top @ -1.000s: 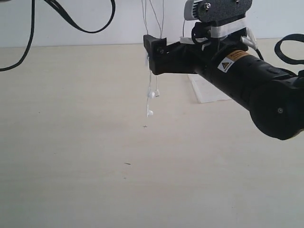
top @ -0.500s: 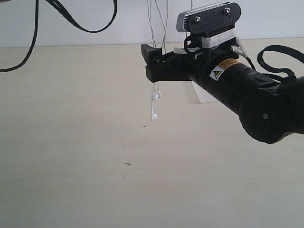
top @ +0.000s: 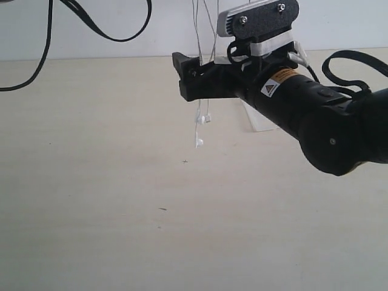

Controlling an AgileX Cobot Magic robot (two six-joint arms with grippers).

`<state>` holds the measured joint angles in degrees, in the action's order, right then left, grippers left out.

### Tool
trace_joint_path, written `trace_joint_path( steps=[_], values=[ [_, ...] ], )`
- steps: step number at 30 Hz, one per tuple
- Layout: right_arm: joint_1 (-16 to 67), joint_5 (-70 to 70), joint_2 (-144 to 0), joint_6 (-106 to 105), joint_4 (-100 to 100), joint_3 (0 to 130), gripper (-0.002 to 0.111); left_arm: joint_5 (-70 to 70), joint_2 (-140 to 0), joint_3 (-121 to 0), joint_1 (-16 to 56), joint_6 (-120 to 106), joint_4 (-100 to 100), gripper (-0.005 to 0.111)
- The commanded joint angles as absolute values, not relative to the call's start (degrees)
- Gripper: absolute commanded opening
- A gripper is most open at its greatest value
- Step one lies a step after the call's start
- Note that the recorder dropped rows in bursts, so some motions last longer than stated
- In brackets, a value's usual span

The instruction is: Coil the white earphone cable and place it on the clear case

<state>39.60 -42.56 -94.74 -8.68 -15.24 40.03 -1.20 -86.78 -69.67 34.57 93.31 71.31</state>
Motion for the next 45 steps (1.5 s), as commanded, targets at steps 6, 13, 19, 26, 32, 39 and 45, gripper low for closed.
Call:
trace_joint_path(
  steps=[6, 13, 19, 26, 32, 39, 45],
  values=[
    [39.57, -34.24, -94.71, -10.26, -15.05, 43.38, 0.069, -0.98, -86.62, -70.12, 34.76, 94.25, 70.95, 0.0],
    [39.57, -32.33, -94.71, -10.39, -15.05, 43.38, 0.05, -1.24, -86.62, -70.12, 34.76, 94.25, 70.95, 0.0],
    [39.57, -32.7, -94.71, -10.39, -15.05, 43.38, 0.031, -1.24, -86.62, -70.12, 34.76, 94.25, 70.95, 0.0],
    [39.57, -30.04, -91.37, -10.39, -15.05, 43.38, 0.0, -3.47, -86.62, -70.12, 34.76, 94.25, 71.2, 0.0],
    [39.57, -18.2, -85.12, -11.85, -15.05, 43.38, 0.0, -4.33, -86.62, -70.12, 32.71, 94.25, 71.2, 0.0],
    [39.57, -2.13, -76.49, -12.73, -15.05, 44.23, 0.0, -3.51, -86.62, -67.55, 31.88, 93.19, 71.2, 0.0],
    [39.57, 7.05, -70.75, -12.73, -14.47, 47.35, 0.0, 0.0, -86.62, -63.55, 31.99, 94.1, 71.2, 0.0]
  ],
)
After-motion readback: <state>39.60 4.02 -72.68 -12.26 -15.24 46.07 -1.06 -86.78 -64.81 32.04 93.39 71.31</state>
